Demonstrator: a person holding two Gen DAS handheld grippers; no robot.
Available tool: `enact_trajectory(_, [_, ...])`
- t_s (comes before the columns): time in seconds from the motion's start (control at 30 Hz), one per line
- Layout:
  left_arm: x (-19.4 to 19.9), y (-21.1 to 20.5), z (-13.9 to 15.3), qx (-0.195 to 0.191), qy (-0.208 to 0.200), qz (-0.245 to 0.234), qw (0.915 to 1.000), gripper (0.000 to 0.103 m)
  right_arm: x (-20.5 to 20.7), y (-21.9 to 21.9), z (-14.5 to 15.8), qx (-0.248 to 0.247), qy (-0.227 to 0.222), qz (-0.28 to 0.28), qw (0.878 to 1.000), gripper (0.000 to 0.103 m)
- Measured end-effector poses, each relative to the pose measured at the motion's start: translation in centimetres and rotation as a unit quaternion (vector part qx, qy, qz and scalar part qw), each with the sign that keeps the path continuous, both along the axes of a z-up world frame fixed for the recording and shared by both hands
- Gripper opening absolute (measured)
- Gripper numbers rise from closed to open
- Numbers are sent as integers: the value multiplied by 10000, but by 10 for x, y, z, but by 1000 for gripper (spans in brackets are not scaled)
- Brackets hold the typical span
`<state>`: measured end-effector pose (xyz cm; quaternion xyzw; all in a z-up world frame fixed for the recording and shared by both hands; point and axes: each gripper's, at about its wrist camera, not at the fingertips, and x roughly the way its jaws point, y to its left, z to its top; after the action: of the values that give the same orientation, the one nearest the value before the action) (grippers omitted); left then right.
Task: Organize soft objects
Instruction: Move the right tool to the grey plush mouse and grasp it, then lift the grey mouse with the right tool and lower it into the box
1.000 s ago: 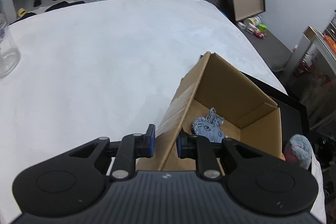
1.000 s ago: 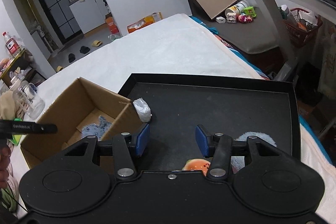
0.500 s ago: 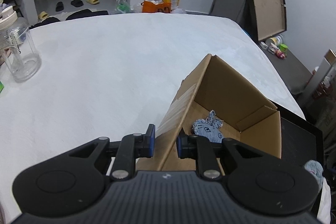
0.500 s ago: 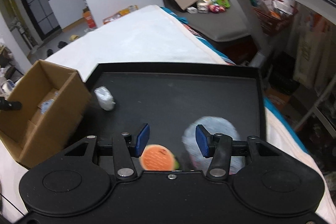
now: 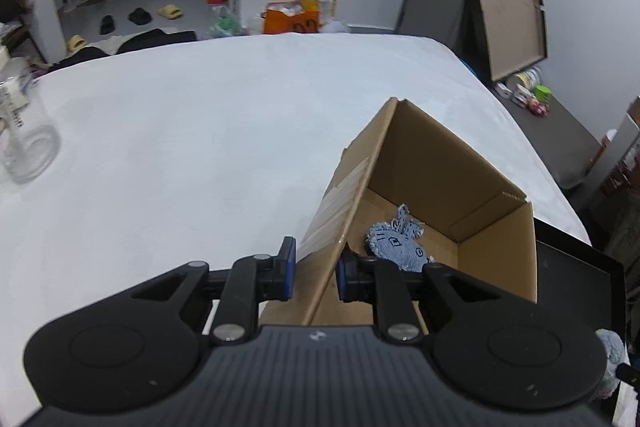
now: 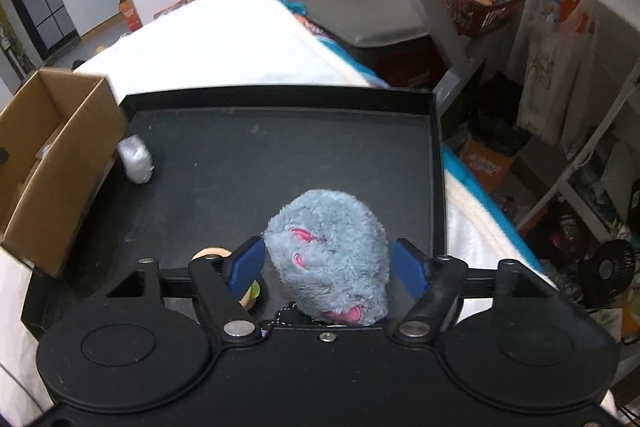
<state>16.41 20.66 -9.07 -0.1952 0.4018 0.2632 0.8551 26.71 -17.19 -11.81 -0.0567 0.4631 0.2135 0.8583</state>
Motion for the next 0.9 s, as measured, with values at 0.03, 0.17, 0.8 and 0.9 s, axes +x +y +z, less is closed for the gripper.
enact_trajectory(0.03, [3,-2,-2,-27,6,-60,10000,18,1,2,-3,-48,24,49,10000,75])
enact_trajectory(0.17, [15,-13,-9,-54,52,-274,9996,18,5,8,-15,-198,121,147,9996,82])
enact_trajectory(0.8, [22,-40,-21,-463,137,-660,9966,18,5,16,-12,-260,-49,223,9994,53])
enact_trajectory(0.9, [18,-42,-22,-538,156,-612,9966,18,1,20,0,-173,-155,268,9994,53])
